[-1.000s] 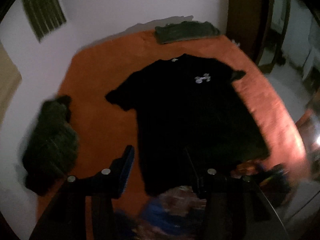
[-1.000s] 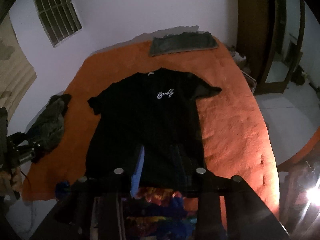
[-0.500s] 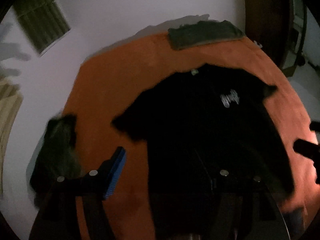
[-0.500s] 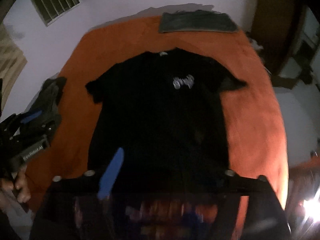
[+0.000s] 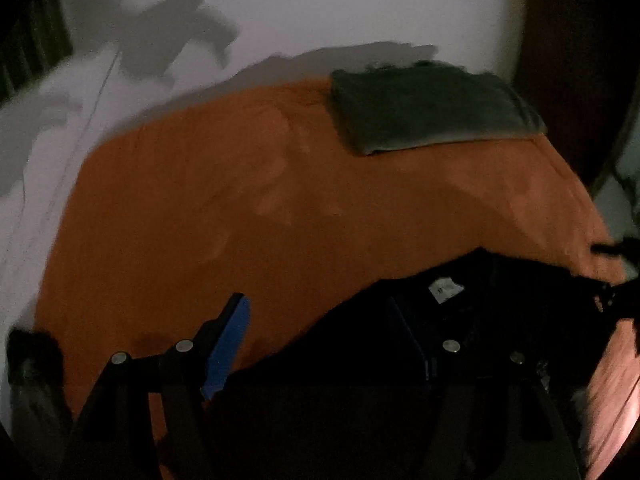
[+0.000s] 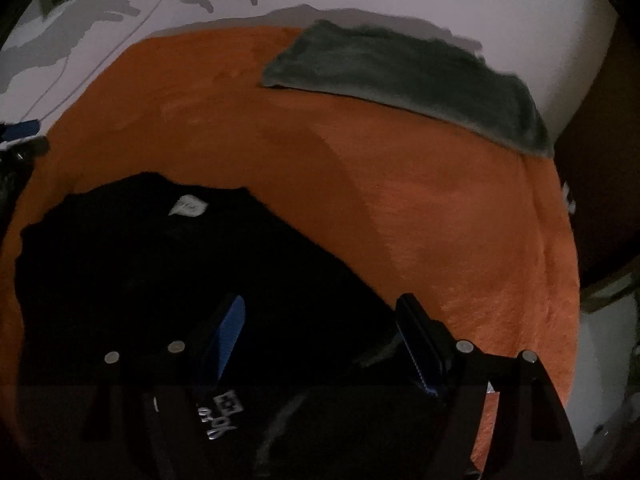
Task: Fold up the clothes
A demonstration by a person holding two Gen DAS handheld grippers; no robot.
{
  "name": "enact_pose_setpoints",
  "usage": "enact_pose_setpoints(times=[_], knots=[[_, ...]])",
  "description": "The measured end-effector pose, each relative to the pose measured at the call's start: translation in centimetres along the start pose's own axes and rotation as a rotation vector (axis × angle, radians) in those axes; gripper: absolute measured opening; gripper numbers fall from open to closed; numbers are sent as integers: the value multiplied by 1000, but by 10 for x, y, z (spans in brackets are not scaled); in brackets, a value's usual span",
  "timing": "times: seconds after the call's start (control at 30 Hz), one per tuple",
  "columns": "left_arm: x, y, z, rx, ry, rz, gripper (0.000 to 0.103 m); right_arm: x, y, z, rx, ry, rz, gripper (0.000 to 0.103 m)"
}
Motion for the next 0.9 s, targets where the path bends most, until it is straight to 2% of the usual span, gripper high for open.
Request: enact_pose_setpoints(times=[0.1,0.13,0.23,0.33,0.4,0.43,0.47,0.53,0.63,0.7,0.77,0.8,0.87,0.9], knots=[[-6,21,-9,23,32,-60,73,-15,-13,-15,3,34,17,78],[-7,28,-12,31,42,-80,77,-19,-15,-21,1,45,22,78],[35,43,5,86,129,-155,78,-11,-22,-25,4,141,38,78],[76,57,31,91,186,-156,78,6,-35,-23,57,197,40,78],[102,74,46,73,192,-180,78,11,-39,-20,37,171,66,78],[114,91,55,34,192,-235,77,12,-41,-16,14,139,86,78],[124,104,63,29,193,-287,76,11,-42,-11,-13,102,109,78],[136,123,73,69,190,-363,76,11,-46,8,-61,40,147,78],[138,133,72,108,149,-339,76,17,-50,37,-65,18,184,78],[135,121,73,213,154,-320,76,22,-41,47,-113,41,167,78],[134,103,72,255,149,-256,77,22,-27,53,-164,41,108,78],[134,94,72,265,145,-218,77,22,-21,57,-175,47,78,76],[136,77,72,284,140,-163,77,23,-13,68,-173,78,36,56],[139,72,73,291,143,-161,77,24,-12,77,-154,109,30,29]])
Point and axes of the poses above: each gripper's, at about its wrist camera, not at the fingertips, and z roughly the way its jaws point, y to its left, x to its underside, the point moved 10 cm from there along z, roughly the way its jaws point, and after that the axes turned 1 degree about y, right-handed, at the moved point
